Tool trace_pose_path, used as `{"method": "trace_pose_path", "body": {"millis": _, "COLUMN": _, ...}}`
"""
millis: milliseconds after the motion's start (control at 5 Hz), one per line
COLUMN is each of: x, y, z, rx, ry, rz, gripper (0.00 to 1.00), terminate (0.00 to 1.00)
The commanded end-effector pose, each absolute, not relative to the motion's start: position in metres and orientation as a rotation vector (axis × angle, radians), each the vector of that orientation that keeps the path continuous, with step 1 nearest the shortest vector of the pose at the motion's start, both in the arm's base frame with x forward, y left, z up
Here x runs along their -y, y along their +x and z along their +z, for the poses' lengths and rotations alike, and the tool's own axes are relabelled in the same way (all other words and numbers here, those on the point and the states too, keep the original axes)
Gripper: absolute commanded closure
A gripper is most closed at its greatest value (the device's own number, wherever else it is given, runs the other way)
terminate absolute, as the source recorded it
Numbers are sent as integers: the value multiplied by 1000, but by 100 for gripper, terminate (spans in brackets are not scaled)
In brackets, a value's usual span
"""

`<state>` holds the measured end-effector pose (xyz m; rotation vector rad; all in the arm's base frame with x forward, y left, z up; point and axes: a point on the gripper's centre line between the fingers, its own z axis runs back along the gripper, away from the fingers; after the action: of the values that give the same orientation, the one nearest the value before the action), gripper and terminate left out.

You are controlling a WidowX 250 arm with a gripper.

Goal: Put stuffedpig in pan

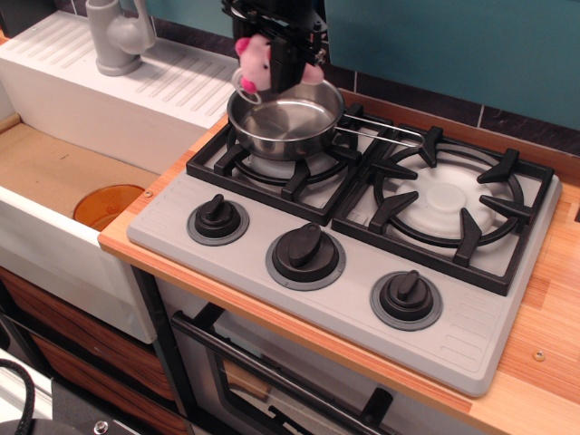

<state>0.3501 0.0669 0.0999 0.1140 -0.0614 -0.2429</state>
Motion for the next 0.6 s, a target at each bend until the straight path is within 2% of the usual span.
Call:
{"method": "trace_pose_path", "body": {"millis": 0, "x": -64, "y": 361, "z": 116, "rx": 138, "ry": 129, "rz": -253, "gripper": 0, "terminate": 0}}
{"method": "trace_pose_path", "body": {"millis": 400, "x": -55, "y": 360, "z": 116, "rx": 136, "ry": 122, "rz": -247, "gripper": 0, "terminate": 0}}
